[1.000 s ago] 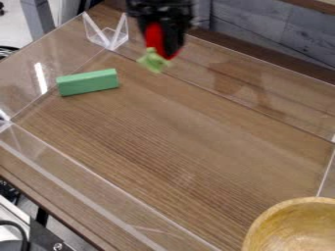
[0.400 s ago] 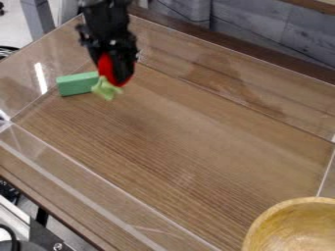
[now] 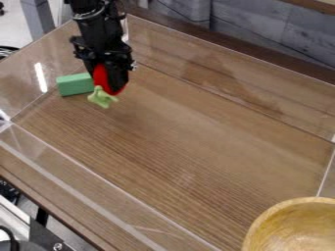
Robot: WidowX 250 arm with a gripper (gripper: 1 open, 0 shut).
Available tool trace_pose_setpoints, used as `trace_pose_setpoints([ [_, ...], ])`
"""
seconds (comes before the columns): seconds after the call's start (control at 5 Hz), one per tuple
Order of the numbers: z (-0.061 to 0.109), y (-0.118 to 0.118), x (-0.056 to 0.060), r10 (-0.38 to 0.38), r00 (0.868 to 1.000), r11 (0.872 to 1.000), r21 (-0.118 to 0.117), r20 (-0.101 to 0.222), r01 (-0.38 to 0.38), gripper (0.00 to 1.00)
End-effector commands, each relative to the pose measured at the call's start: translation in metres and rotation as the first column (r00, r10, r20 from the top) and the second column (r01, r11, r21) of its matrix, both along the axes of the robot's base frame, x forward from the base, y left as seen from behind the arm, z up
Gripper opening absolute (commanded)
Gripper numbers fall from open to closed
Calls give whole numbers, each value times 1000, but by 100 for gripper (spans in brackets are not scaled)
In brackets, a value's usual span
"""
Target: Move the red fruit to the left
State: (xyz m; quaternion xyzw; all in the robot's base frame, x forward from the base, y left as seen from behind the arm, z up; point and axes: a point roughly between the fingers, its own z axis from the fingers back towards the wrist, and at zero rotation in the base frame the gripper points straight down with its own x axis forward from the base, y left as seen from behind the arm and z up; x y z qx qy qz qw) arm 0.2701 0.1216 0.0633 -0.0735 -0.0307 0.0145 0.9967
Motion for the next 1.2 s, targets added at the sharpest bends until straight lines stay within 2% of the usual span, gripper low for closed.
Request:
trace_pose_setpoints([
  [0.0,7,0,6,-17,999,1000,22,37,16,0],
  [0.4,-8,-13,8,-52,998,999,16,23,52,0],
  [0.8,-25,-3,14,22,1000,1000,0,14,-22,0],
  [1.0,-28,-8,22,52,999,999,-15,10,-52,100],
])
